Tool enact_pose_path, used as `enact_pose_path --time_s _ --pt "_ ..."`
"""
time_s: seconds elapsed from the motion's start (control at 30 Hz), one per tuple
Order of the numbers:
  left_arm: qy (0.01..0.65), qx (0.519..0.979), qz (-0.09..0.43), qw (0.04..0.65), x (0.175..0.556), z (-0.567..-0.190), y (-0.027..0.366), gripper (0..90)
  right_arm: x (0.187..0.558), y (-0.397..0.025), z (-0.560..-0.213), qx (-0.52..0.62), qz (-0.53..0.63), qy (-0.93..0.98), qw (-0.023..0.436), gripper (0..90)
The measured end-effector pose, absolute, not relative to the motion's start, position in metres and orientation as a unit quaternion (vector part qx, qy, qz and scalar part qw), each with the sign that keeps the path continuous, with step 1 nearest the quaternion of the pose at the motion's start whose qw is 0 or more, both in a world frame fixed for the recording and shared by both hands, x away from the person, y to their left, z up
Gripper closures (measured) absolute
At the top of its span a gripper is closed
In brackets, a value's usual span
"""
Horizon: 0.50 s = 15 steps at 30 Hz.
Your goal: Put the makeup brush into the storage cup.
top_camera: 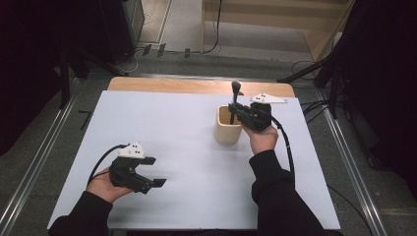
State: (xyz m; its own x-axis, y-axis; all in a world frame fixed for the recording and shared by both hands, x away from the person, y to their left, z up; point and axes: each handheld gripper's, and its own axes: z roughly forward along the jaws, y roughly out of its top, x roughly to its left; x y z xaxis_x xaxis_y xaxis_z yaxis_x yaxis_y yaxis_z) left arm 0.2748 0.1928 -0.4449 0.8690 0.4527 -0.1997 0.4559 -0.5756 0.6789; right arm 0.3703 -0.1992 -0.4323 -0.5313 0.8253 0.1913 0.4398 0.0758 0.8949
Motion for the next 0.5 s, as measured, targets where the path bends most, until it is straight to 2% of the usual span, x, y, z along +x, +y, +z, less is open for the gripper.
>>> enact_pose_path --time_s 0.5 --pt "0.254 0.889 -0.004 0.382 0.2747 -0.4455 0.1923 15.5 0.3681 -0.1987 -0.4389 0.447 0.508 0.713 0.184 78.9"
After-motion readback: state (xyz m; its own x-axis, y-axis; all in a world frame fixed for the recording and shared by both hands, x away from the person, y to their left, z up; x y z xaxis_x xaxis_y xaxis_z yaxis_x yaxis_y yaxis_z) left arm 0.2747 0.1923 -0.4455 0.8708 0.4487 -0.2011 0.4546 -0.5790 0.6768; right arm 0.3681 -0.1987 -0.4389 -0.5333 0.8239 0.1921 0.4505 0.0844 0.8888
